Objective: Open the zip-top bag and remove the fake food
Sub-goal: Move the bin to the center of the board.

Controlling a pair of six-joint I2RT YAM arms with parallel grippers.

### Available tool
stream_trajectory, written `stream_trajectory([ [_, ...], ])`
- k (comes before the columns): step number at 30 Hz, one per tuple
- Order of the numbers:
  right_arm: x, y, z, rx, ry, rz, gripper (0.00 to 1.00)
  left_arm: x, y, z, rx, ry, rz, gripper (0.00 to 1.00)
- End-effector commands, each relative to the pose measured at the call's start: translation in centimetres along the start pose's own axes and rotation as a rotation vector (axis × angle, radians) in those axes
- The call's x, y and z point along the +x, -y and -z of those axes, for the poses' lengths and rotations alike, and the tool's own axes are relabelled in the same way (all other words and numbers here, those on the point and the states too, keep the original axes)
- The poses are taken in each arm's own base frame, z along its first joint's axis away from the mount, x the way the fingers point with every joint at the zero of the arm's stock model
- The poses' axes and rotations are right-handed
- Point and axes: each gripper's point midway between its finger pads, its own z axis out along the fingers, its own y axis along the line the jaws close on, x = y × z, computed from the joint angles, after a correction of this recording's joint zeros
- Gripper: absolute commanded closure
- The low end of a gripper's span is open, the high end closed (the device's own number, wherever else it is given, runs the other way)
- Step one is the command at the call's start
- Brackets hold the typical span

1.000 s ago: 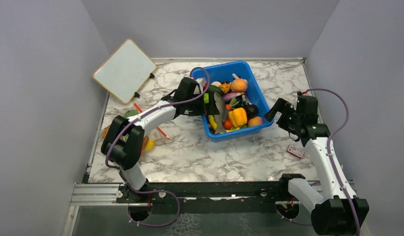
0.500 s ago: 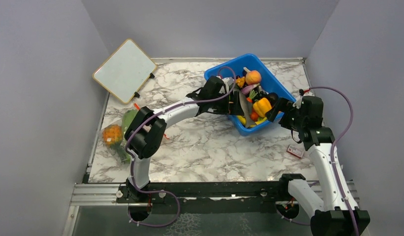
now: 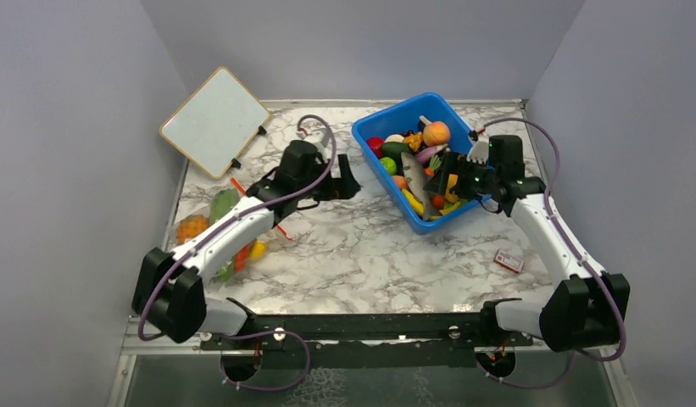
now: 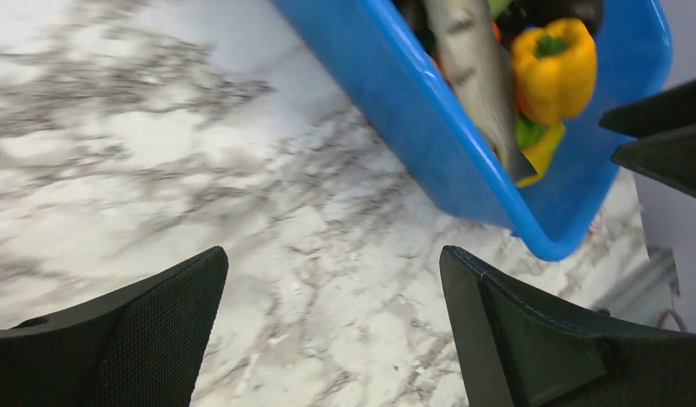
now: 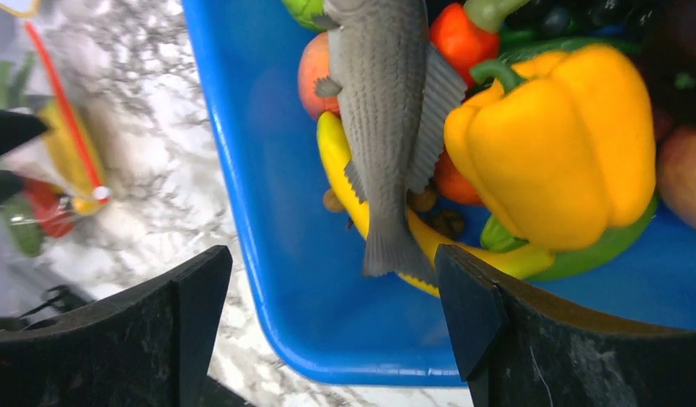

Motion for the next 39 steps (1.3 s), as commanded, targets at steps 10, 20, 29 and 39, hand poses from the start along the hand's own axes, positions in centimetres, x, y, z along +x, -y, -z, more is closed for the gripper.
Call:
stream_trajectory([
  [10, 1.3, 11.1, 3.1, 0.734, -0.026, 0.027, 0.0, 0.8, -13.1, 11.8, -0.503, 0.153, 0.033, 0.01],
  [20, -0.2, 13.7, 6.5, 0.894, 0.094, -0.058, 0.0, 2.7, -16.6, 13.8, -0.723, 0.119, 0.138, 0.01],
  [29, -4.0, 3.9, 6.3, 0.378, 0.255, 0.055, 0.0, 5.4, -17.2, 12.9, -0.726, 0.058, 0.264, 0.01],
  [39, -3.4, -2.4, 6.4, 0.05, 0.271, 0.017, 0.01, 8.5, -17.1, 10.6, -0.705, 0.034, 0.515, 0.04],
])
